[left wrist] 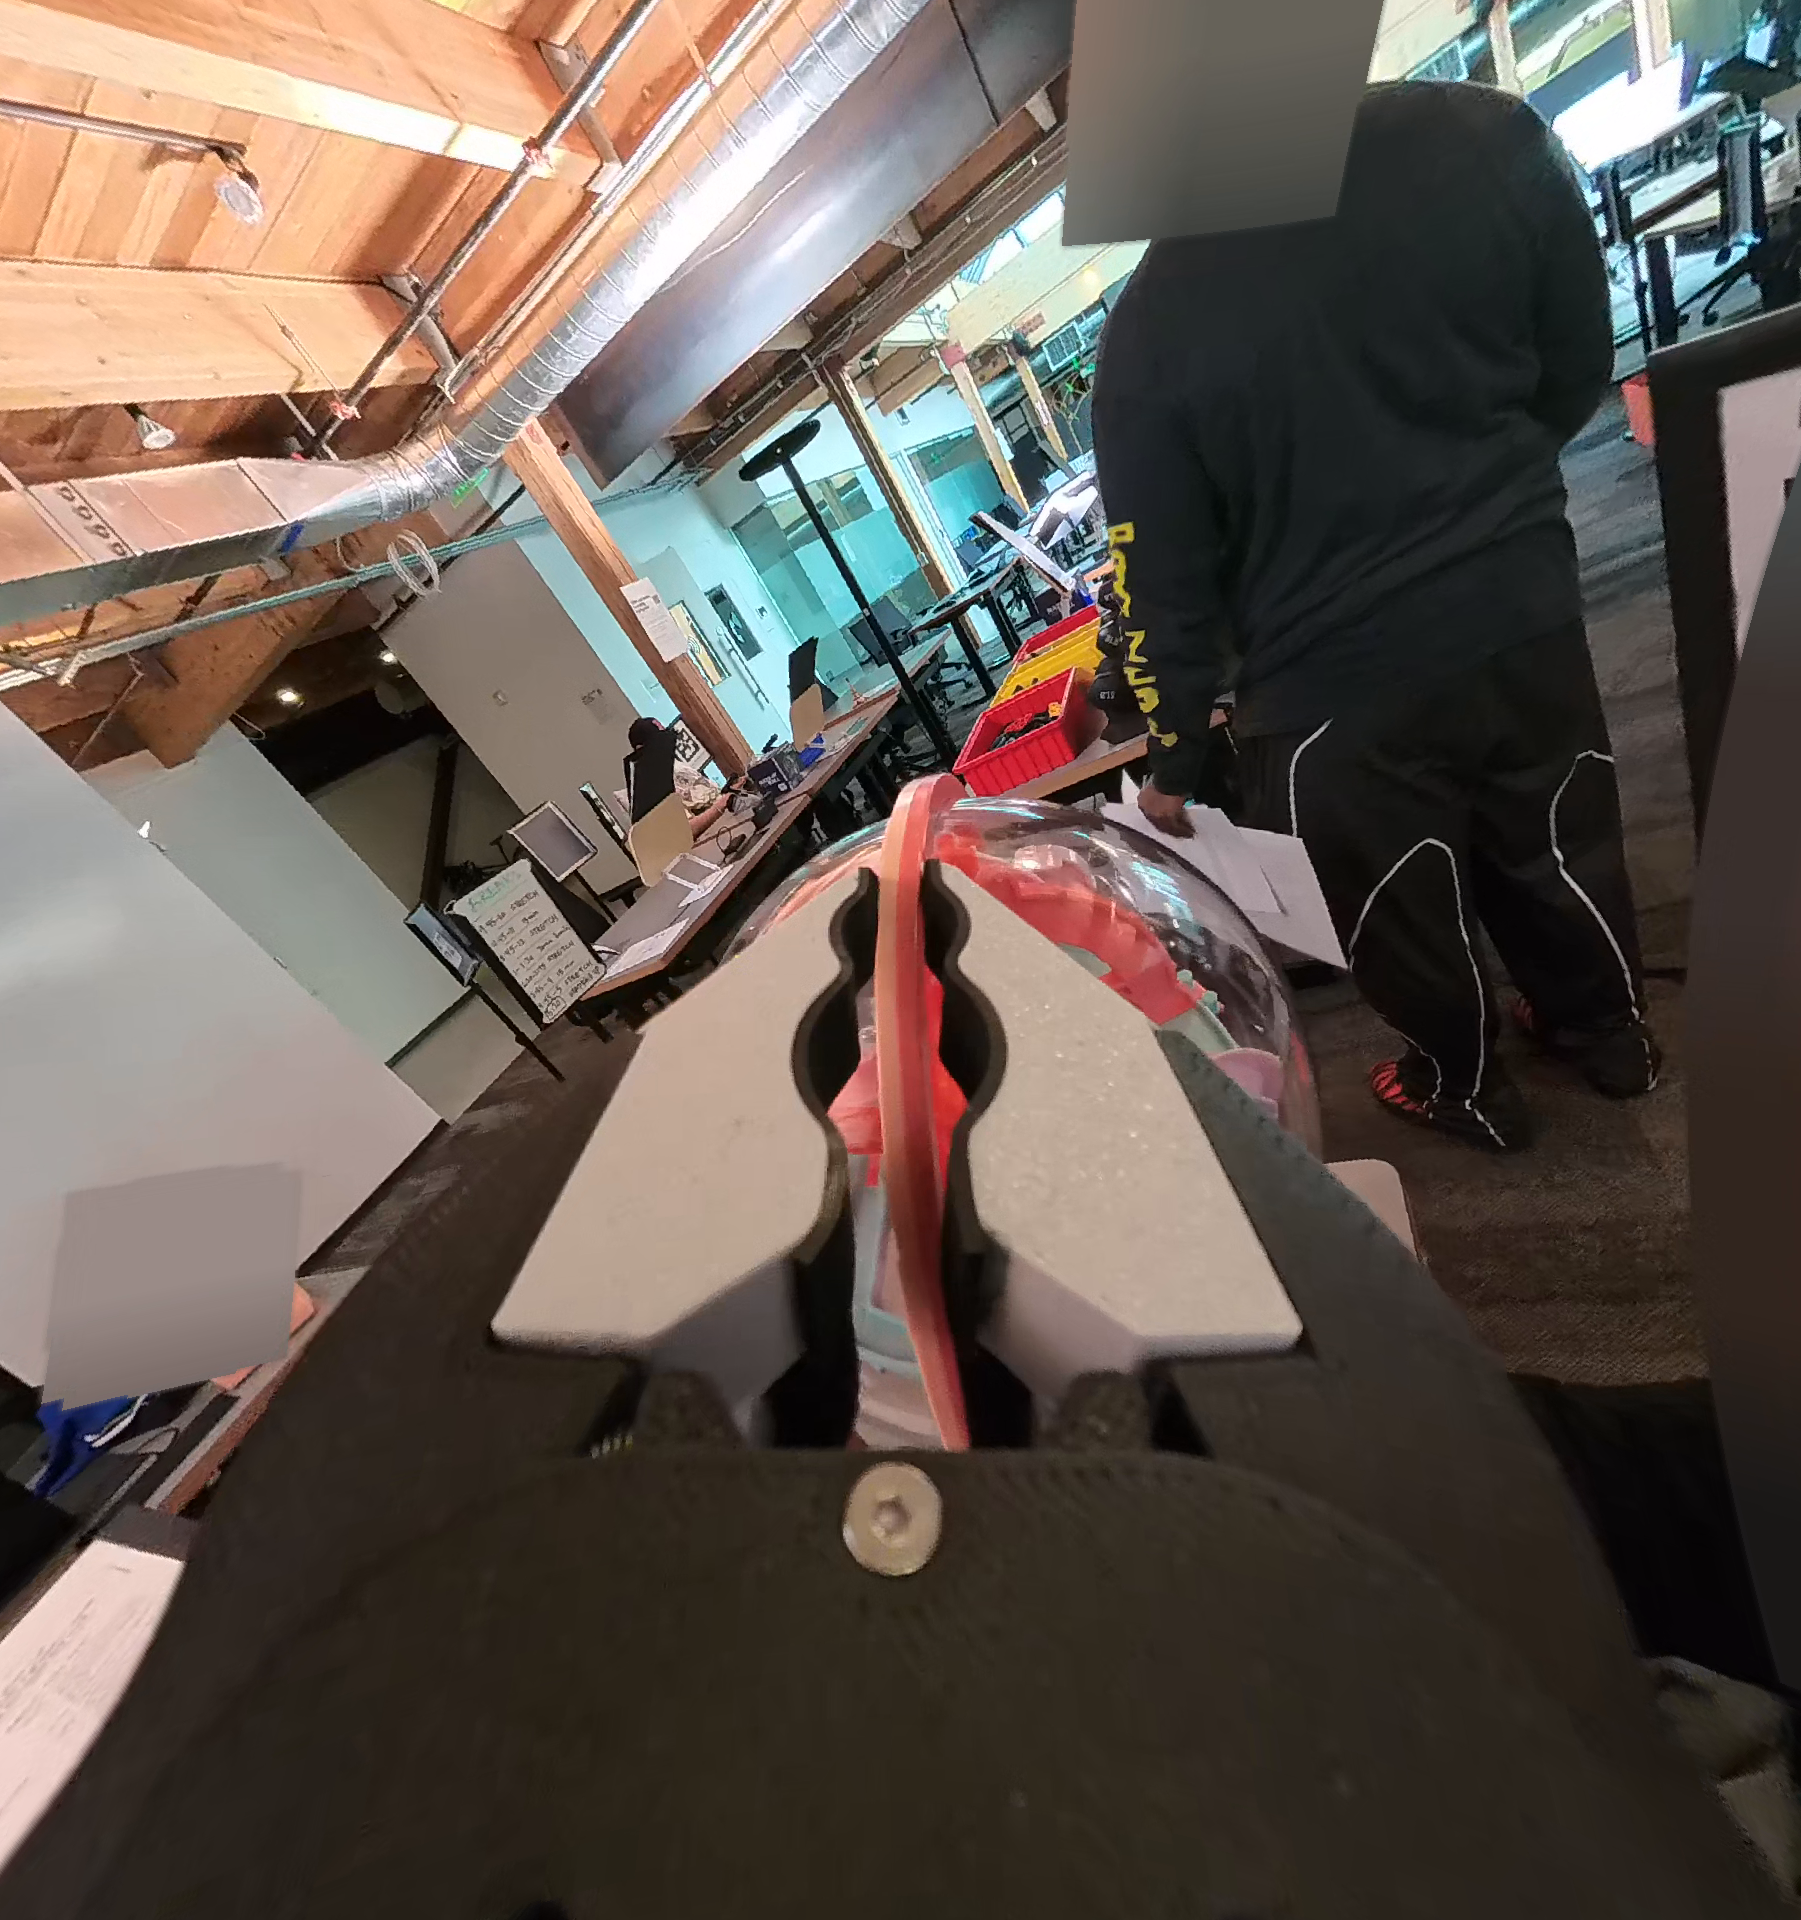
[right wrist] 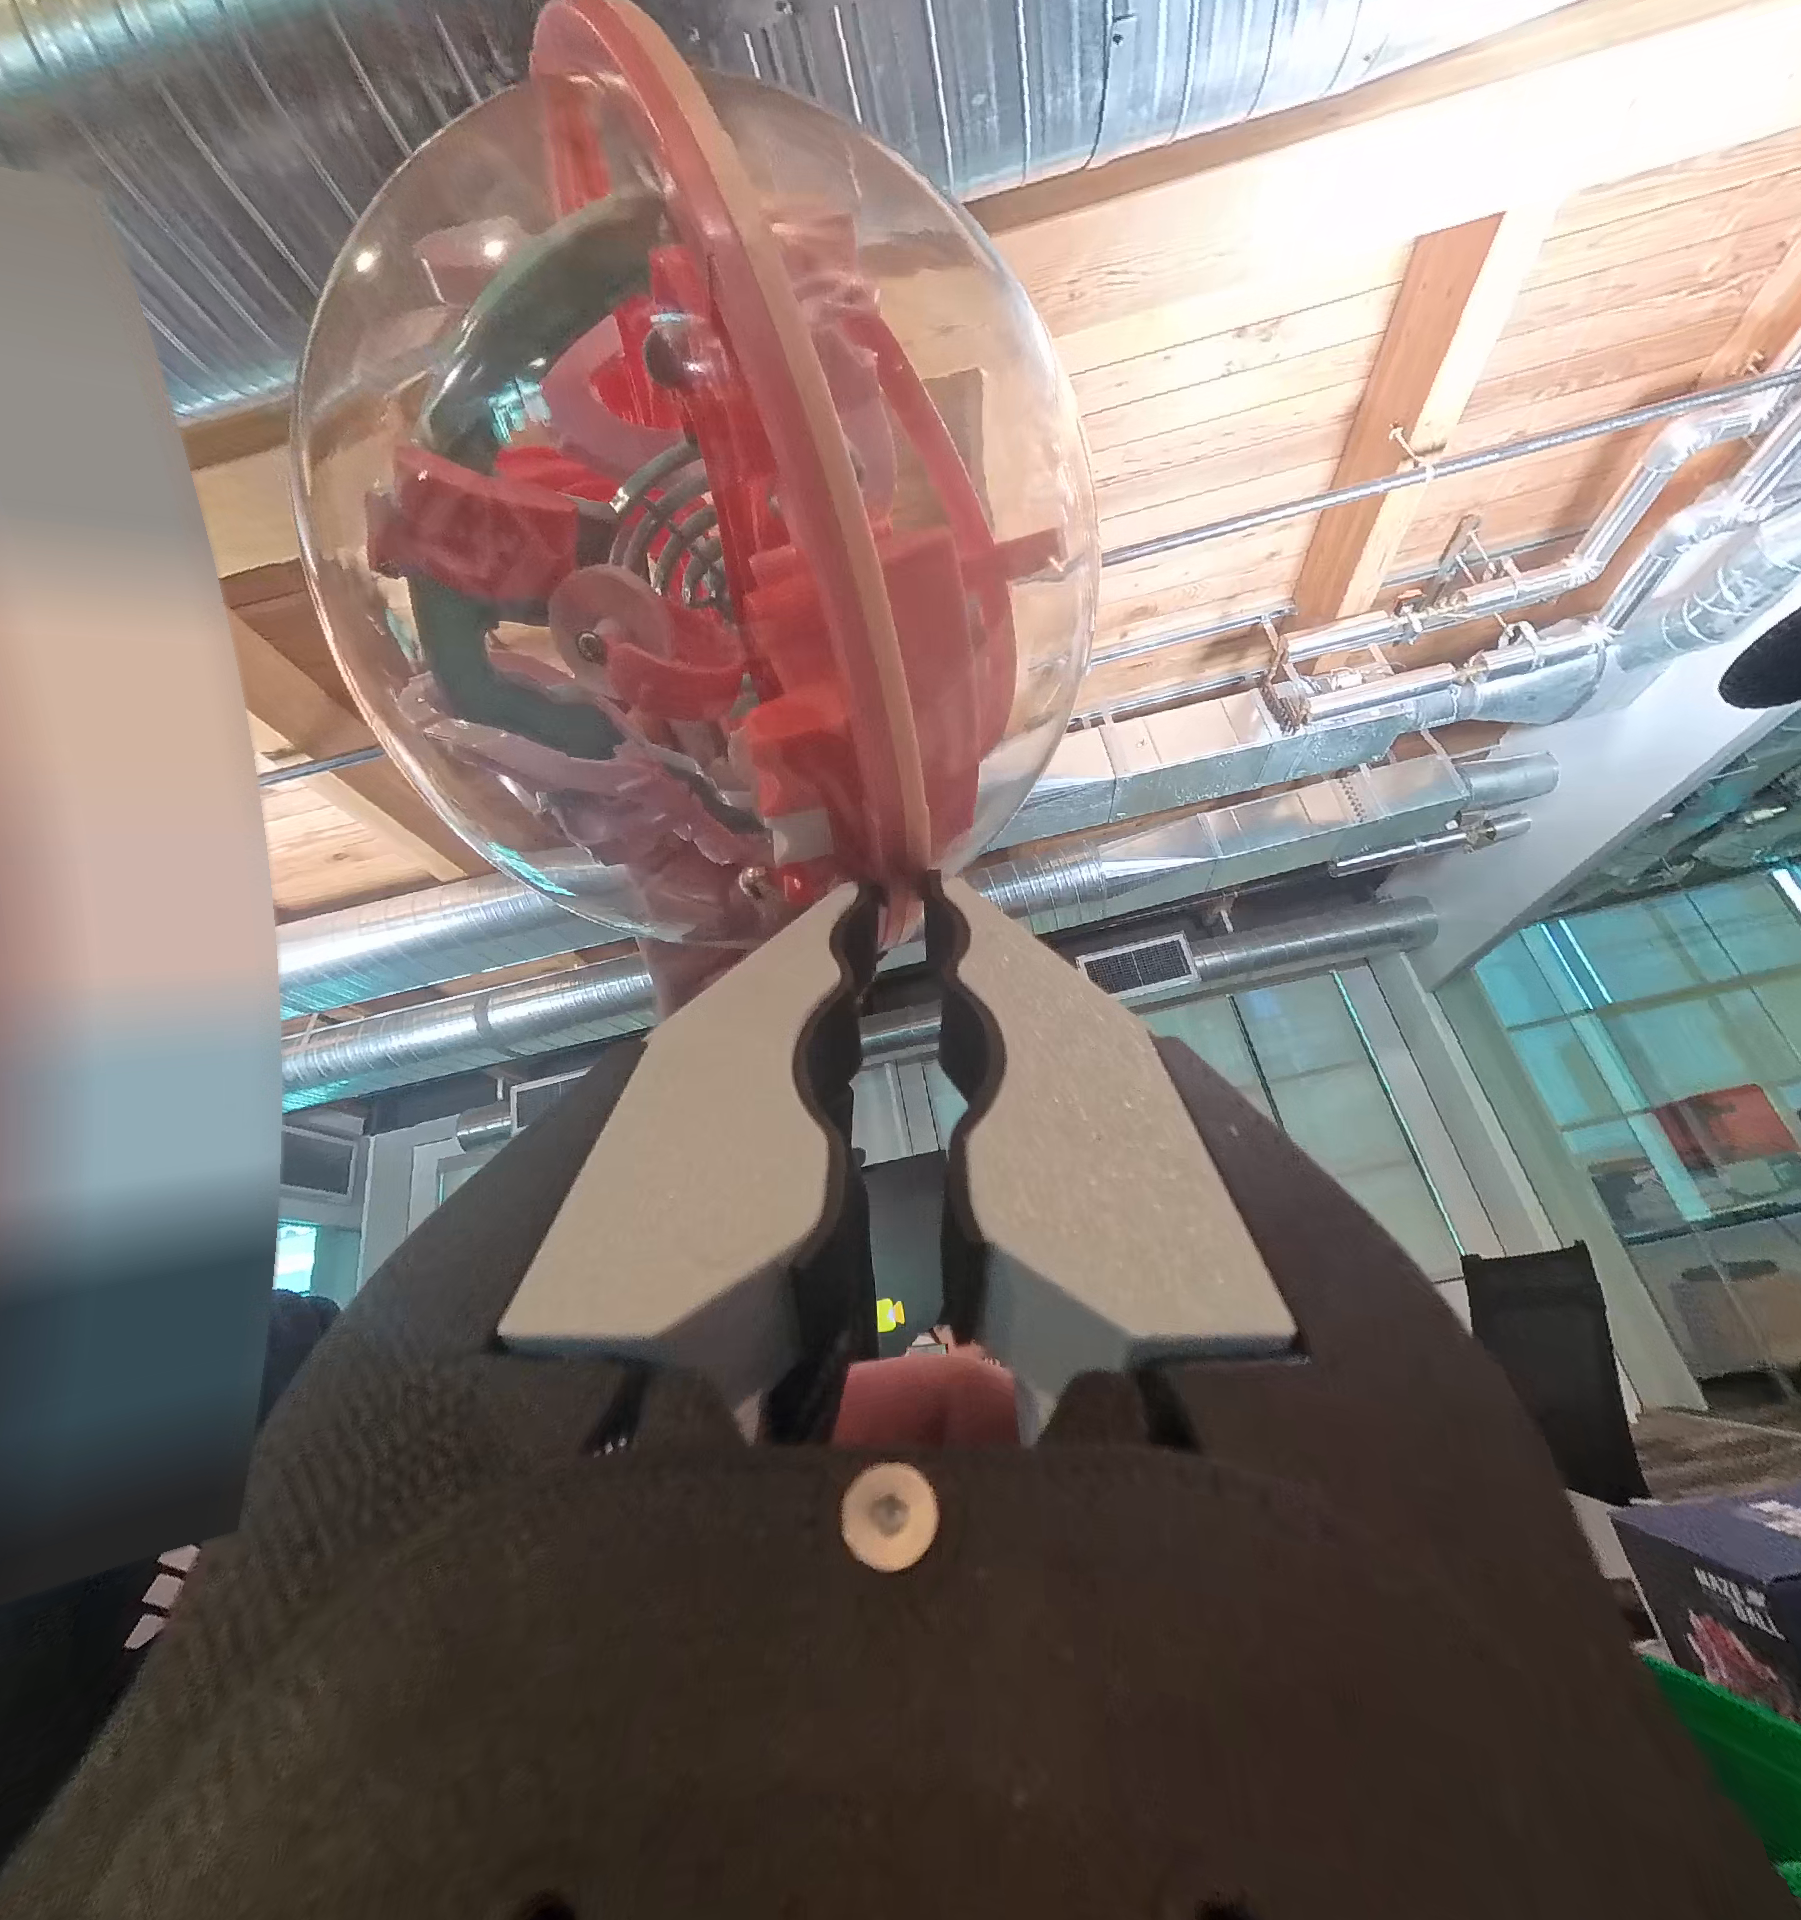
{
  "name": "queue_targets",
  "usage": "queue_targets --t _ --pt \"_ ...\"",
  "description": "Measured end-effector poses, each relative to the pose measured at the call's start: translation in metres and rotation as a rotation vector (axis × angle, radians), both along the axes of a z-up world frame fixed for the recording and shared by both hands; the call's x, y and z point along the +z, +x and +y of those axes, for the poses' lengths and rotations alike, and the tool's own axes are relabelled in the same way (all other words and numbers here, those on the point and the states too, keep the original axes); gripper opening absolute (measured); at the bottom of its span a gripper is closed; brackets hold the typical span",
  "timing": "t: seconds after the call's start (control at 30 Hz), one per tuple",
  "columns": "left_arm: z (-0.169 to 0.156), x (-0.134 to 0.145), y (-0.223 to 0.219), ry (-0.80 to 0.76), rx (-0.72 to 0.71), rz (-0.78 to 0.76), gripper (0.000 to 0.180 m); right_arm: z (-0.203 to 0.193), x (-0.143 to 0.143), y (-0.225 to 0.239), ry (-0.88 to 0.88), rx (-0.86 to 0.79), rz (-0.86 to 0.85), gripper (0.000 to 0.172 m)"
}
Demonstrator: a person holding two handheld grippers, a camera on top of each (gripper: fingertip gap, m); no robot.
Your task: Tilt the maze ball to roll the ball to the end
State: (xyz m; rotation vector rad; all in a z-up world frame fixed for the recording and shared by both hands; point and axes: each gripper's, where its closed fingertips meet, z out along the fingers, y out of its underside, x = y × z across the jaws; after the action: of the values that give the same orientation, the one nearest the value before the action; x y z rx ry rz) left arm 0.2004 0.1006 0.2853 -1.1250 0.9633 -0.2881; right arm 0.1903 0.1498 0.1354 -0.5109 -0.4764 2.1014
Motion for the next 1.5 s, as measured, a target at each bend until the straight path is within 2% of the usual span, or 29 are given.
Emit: queue_targets --t 0.4,0.77,1.0,1.17,1.5 --pt "0.020 -0.024 -0.025 -0.073 0.020 -0.065 0.007 0.009 -0.028 -0.016 -0.066 0.026 -0.091 0.006" --pt "0.055 -0.072 -0.064 -0.206 0.051 -0.194 0.007 0.021 -0.077 -0.034 -0.168 0.033 -0.228 0.006" --pt "0.064 -0.098 -0.086 -0.251 0.046 -0.265 0.007 0.020 -0.101 -0.039 -0.168 0.024 -0.290 0.006" --pt "0.063 -0.104 -0.088 -0.250 0.035 -0.264 0.007 0.019 -0.108 -0.041 -0.163 0.034 -0.292 0.006" --pt "0.056 -0.098 -0.085 -0.219 -0.006 -0.269 0.012 0.011 -0.106 -0.039 -0.088 0.025 -0.299 0.006"
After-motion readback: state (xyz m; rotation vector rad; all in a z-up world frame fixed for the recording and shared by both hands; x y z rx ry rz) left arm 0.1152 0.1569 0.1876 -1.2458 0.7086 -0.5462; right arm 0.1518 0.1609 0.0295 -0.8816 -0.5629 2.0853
